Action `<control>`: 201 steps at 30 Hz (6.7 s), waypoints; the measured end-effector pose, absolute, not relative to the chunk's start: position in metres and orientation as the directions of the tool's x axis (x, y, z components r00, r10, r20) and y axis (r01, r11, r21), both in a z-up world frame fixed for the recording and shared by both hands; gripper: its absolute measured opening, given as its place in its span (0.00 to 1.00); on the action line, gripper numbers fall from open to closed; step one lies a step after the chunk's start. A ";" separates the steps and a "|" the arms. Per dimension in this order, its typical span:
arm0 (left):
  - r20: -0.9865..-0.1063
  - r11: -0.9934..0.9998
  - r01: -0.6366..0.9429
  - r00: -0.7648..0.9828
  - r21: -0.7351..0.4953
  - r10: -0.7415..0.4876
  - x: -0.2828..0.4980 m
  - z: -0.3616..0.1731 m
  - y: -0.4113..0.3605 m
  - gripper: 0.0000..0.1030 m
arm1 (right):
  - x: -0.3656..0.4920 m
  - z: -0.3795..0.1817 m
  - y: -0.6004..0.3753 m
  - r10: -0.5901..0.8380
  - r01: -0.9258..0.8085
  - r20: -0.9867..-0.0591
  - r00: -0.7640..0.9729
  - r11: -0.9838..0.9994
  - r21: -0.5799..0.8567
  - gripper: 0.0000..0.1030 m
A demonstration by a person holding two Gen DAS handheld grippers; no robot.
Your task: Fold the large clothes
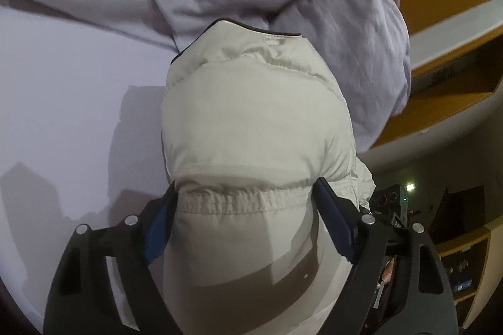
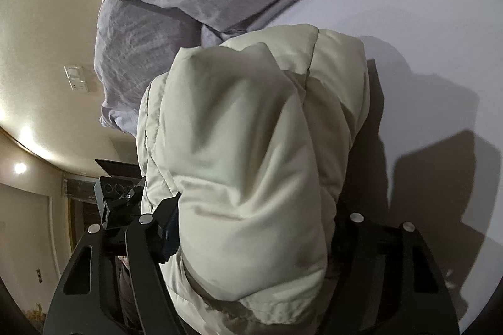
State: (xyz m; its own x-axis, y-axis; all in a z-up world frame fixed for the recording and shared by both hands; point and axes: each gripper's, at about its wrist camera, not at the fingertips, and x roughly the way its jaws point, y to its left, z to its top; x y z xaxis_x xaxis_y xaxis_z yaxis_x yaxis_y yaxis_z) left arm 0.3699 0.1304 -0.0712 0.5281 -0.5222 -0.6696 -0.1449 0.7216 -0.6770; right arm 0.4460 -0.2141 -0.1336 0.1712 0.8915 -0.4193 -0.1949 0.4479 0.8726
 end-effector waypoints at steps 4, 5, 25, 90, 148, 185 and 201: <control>-0.674 0.734 -0.164 0.560 -0.659 -0.481 0.383 -0.064 0.156 0.79 | 0.465 -0.123 -0.185 0.890 -0.216 -0.425 0.166 0.453 0.865 0.69; -0.677 0.740 -0.167 0.568 -0.652 -0.468 0.386 -0.062 0.161 0.79 | 0.468 -0.121 -0.177 0.889 -0.222 -0.427 0.166 0.456 0.862 0.69; -0.756 0.886 -0.240 0.633 -0.397 -0.167 0.398 -0.038 0.173 0.86 | 0.471 -0.073 -0.211 0.689 -0.240 -0.603 0.402 0.714 0.657 0.85; -0.704 0.983 -0.178 0.704 -0.047 0.094 0.423 -0.062 0.104 0.98 | 0.452 -0.078 -0.062 0.449 -0.438 -0.528 0.721 0.886 0.155 0.80; -0.710 0.984 -0.178 0.697 -0.031 0.104 0.427 -0.063 0.104 0.98 | 0.450 -0.078 -0.061 0.430 -0.432 -0.549 0.717 0.892 0.134 0.84; -0.704 0.964 -0.174 0.710 -0.201 -0.018 0.129 0.006 0.089 0.98 | 0.192 -0.064 -0.161 0.450 -0.415 -0.598 0.663 0.886 0.206 0.99; -0.697 0.956 -0.174 0.716 -0.236 -0.042 0.121 0.002 0.084 0.98 | 0.184 -0.063 -0.163 0.462 -0.422 -0.574 0.676 0.881 0.213 0.99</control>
State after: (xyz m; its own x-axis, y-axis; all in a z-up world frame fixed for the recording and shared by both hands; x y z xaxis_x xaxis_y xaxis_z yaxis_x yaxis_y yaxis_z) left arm 0.1210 0.0843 0.0019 0.7158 -0.0419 -0.6970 -0.1739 0.9561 -0.2361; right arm 0.1835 -0.1635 -0.0634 0.6756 0.4623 -0.5743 -0.4219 0.8813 0.2132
